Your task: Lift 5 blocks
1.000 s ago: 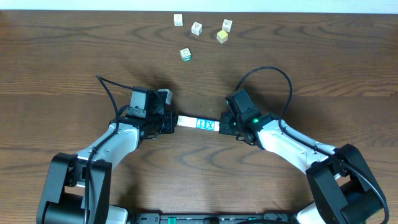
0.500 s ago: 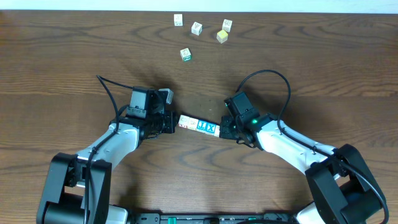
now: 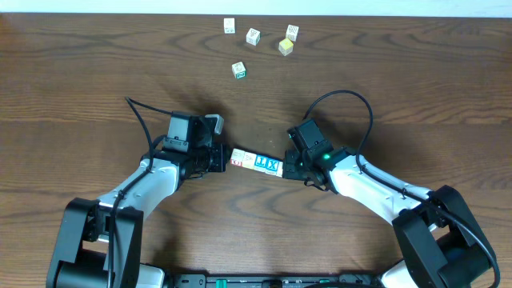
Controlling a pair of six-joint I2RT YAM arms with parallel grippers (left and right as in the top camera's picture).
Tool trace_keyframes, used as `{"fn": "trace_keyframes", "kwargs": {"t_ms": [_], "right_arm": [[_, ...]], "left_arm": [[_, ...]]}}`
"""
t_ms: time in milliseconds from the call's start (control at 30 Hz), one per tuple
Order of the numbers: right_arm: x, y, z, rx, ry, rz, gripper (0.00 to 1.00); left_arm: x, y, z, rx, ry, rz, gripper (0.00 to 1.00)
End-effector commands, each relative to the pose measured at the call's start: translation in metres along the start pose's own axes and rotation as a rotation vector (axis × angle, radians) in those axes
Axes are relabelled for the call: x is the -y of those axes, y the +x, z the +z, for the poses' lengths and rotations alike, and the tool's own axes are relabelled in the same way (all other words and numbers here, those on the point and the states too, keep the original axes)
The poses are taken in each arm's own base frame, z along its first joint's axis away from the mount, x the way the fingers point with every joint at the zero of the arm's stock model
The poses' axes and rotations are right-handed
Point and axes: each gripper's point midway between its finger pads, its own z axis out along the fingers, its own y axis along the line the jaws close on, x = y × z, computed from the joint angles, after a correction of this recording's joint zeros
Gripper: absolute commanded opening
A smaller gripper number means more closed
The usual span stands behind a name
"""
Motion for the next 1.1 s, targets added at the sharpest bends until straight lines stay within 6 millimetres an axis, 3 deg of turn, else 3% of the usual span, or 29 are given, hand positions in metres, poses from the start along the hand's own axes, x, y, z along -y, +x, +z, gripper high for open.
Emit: {"fn": "trace_keyframes", "kwargs": {"t_ms": [0,1067], "right_arm": [[-0.036,0.009,-0.004,-0.042,-0.13,-0.059,0.01],[-0.039,0.006,-0.004,-0.027,-0.142,-0.076,0.01]], "left_arm": [[0.028,0.004,-0.001,-0.036,0.089,0.04,0.07],[0.023,0.024,0.007,-0.087,-0.014,0.087,0.07]]}}
